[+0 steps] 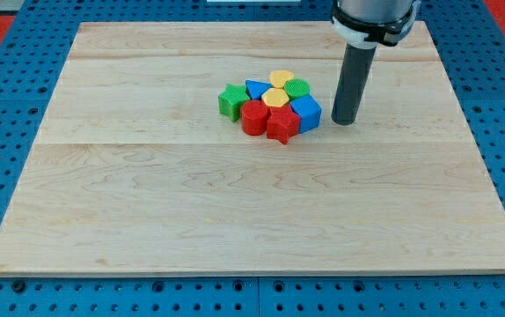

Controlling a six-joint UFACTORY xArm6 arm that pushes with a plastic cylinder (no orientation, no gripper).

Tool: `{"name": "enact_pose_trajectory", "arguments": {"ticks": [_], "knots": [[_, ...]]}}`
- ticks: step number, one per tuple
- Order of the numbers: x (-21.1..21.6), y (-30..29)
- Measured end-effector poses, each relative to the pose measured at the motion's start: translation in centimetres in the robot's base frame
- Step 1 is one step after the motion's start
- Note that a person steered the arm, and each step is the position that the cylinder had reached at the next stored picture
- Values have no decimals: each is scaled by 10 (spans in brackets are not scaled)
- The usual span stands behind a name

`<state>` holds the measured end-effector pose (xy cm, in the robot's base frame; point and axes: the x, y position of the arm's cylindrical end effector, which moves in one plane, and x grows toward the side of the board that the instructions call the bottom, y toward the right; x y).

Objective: Slide the group of blocks slightly up

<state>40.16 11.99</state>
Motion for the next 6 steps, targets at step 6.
{"name": "enact_pose_trajectory", "arguments": {"ticks": [6], "knots": [[81, -25]]}}
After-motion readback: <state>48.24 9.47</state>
